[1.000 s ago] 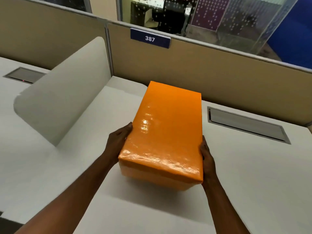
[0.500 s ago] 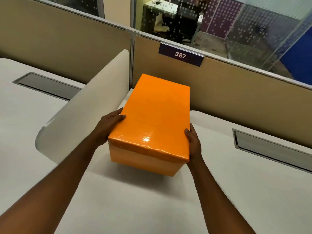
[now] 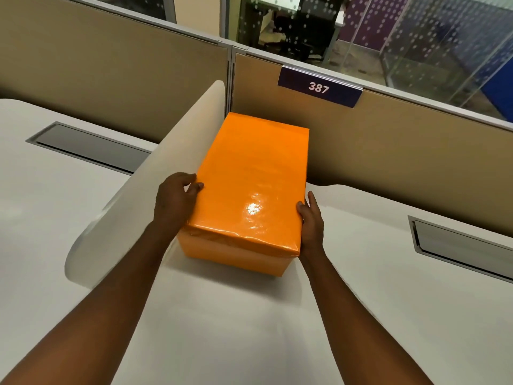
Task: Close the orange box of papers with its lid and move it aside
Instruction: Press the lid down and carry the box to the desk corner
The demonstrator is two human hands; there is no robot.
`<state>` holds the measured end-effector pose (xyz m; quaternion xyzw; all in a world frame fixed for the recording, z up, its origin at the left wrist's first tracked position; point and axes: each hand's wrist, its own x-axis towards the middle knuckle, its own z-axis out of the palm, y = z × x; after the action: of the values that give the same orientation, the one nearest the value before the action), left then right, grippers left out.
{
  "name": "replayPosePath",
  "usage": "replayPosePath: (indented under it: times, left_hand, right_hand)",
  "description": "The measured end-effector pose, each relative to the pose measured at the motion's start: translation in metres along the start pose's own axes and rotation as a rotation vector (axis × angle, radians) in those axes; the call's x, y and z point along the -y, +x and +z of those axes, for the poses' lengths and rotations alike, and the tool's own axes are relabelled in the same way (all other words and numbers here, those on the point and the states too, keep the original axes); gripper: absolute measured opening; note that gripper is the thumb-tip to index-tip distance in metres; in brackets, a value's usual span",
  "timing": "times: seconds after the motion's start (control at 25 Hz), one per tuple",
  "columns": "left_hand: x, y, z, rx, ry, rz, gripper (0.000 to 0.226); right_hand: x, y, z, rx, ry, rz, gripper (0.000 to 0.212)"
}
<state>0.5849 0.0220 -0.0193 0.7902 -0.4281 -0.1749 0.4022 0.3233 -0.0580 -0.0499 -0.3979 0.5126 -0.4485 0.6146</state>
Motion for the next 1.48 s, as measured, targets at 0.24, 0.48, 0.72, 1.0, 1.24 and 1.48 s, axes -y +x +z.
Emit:
replayPosePath:
  times: [0.24, 0.48, 0.72, 1.0, 1.24, 1.48]
  left_hand:
    - [0.001, 0.007, 0.012, 0.047, 0.257, 0.239, 0.038]
    - [0.001, 0.011, 0.018, 0.017, 0.268, 0.276, 0.042]
    - [-0.001, 0.022, 0.009, 0.173, 0.241, 0.231, 0.096]
    - [0.006, 0.017, 0.004, 0.436, 0.657, 0.371, 0.158]
    - [0.005, 0.012, 0.004, 0.424, 0.767, 0.473, 0.154]
    - [0.004, -0.021, -0.002, 0.334, 0.658, 0.547, 0.086]
  right_hand:
    - [-0.006, 0.01, 0.011, -0.019, -0.036, -0.014, 0.052]
    - [-0.007, 0.02, 0.012, 0.036, -0.131, 0.017, 0.052]
    - [0.002, 0.028, 0.019, 0.075, -0.312, 0.023, 0.054]
    - [0.011, 0.025, 0.021, 0.072, -0.539, 0.004, 0.056]
    - [0.025, 0.012, 0.022, 0.123, -0.704, 0.094, 0.066]
    - [0.015, -0.024, 0.02, 0.246, -0.681, 0.182, 0.078]
